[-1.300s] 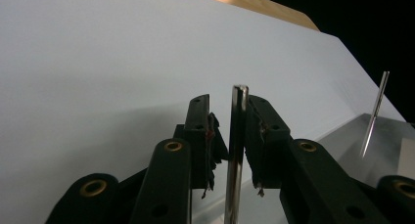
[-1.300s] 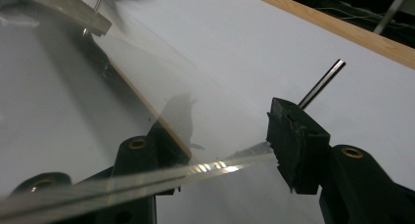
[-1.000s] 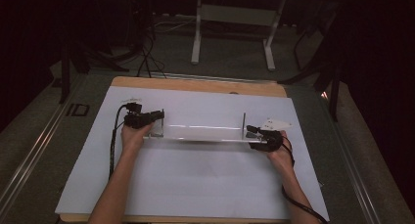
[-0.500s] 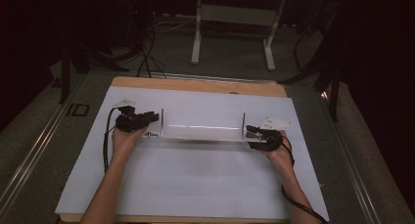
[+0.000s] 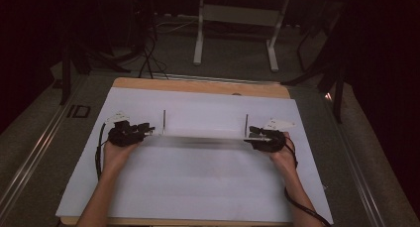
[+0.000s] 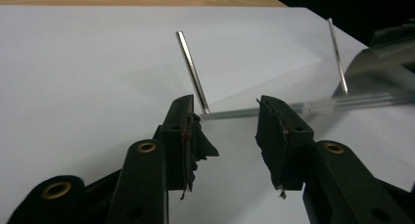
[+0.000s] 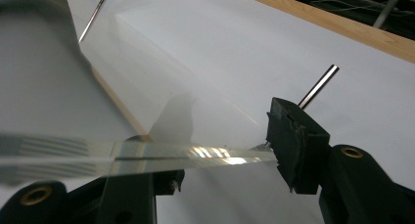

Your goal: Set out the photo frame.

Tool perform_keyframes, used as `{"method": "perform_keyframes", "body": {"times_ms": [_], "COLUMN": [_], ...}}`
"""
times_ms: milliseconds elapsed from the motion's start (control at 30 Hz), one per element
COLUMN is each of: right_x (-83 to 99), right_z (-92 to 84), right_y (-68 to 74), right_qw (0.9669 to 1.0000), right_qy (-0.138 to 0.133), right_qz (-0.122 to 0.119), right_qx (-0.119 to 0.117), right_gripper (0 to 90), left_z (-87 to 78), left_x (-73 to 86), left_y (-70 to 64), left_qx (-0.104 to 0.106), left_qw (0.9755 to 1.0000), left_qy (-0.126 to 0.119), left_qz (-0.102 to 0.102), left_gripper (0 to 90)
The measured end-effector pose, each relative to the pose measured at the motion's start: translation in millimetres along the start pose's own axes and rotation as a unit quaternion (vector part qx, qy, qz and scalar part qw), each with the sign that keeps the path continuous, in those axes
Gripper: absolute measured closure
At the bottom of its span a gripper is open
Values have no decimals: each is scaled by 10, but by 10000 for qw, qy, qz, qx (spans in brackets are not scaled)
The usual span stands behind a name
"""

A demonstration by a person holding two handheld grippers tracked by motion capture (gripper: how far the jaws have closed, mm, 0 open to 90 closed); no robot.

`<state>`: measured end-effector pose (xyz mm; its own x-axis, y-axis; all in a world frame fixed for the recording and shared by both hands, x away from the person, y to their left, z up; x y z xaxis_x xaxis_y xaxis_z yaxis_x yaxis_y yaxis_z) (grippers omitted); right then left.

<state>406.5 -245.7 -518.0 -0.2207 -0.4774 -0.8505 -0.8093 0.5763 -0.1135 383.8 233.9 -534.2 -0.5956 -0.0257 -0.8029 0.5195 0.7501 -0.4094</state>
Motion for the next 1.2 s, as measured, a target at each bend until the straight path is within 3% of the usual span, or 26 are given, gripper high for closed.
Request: {"method": "perform_keyframes", "body": {"times_ms": [133,167,333,433,567,767,933,1067,1200], "right_x": [-1,-1,-4,-5,-6,-8,-10,-10,-13], "right_z": [0,0,0,0,0,0,0,1,1], "right_y": [1,1,-7,-7,-8,-10,-11,-11,-13], "right_qw": [10000,10000,10000,10000,10000,10000,10000,10000,10000], "right_qy": [3,3,3,3,7,9,10,10,18], "right_qz": [-9,-9,13,14,21,25,45,48,65], "right_qx": [1,1,-12,-10,-11,-20,-27,-25,-18], "right_gripper": [498,498,498,498,498,498,497,497,496], "left_z": [-3,-3,-6,34,92,112,129,147,163], "left_x": [40,40,9,-4,-20,-58,-65,-64,-56], "left_y": [-76,-76,-222,-318,-368,-423,-467,-521,-548], "left_qx": [-88,-88,136,9,40,262,280,374,310], "left_qw": [9990,9990,9970,9950,9940,9932,9921,9911,9907], "left_qy": [182,182,118,96,11,-243,-359,-404,-428], "left_qz": [395,395,753,996,1095,1108,1167,1209,1256], "left_gripper": [559,556,520,401,337,337,324,340,382]}}
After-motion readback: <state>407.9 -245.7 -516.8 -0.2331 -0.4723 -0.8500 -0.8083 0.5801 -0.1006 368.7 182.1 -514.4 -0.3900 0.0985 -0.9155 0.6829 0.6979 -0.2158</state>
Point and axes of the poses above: each handheld gripper's, and its own axes: z roughly forward along the jaws, x roughly out of its underside, y roughly to its left, the point moved 2 cm from there along z, roughly forward along the jaws, and after that the axes turned 9 degrees about -z, right-handed, at the moved point
